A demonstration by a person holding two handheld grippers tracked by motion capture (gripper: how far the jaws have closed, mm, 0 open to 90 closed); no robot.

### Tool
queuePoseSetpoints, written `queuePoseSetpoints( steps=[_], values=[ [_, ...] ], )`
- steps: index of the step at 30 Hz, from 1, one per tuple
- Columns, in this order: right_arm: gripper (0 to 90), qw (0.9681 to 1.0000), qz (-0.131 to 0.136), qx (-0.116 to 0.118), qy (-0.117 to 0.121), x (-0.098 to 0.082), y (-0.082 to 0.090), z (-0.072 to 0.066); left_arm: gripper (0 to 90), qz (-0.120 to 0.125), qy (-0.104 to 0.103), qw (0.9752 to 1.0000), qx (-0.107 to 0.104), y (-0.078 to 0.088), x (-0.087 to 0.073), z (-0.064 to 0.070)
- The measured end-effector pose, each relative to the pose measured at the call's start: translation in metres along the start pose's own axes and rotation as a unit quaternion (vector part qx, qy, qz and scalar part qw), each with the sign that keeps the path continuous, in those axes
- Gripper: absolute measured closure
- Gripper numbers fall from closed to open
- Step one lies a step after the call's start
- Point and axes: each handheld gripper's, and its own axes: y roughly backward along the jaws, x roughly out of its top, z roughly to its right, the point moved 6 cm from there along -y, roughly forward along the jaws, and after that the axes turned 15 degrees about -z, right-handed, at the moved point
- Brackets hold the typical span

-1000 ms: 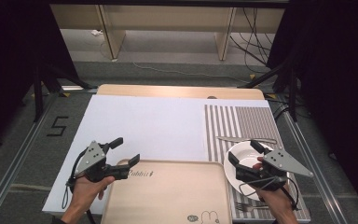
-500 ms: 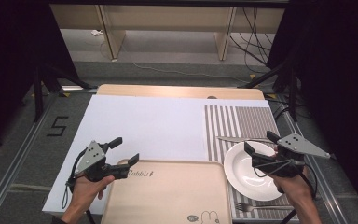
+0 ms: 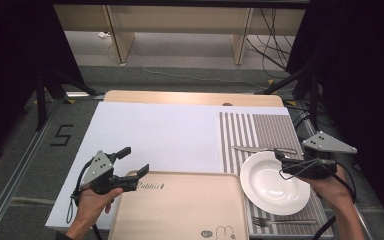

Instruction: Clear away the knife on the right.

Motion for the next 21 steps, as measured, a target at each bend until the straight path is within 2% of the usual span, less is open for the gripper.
queuePoseSetpoints(
  steps=[2, 5, 8, 12, 13, 15, 21],
  values=[
    [17.8, 1.0000, -0.003, -0.003, 0.000, 0.001, -0.002, 0.003, 15.8, 0.005, 0.003, 1.0000, -0.003, -0.001, 0.000, 0.000],
    [17.8, 0.9998, -0.022, 0.004, -0.001, 0.000, -0.011, 0.011, 15.8, 0.003, -0.001, 1.0000, -0.001, -0.001, 0.000, 0.000],
    [17.8, 0.9994, -0.032, 0.011, -0.003, 0.000, -0.015, 0.013, 15.8, -0.001, -0.001, 1.0000, 0.001, -0.001, 0.000, 0.000],
    [17.5, 0.9988, -0.049, 0.005, 0.006, 0.002, -0.025, 0.018, 15.8, 0.000, -0.003, 1.0000, 0.000, -0.001, 0.000, 0.000],
    [17.5, 0.9988, -0.048, -0.006, 0.013, 0.003, -0.026, 0.021, 15.8, -0.001, -0.003, 1.0000, 0.001, -0.001, 0.000, 0.000],
    [17.5, 0.9986, -0.052, -0.001, 0.011, 0.004, -0.029, 0.023, 15.8, -0.001, -0.002, 1.0000, 0.001, -0.001, 0.000, 0.000],
    [17.6, 0.9978, -0.066, -0.004, 0.008, 0.005, -0.040, 0.032, 15.8, -0.002, -0.002, 1.0000, 0.000, -0.001, 0.000, 0.000]
  ],
)
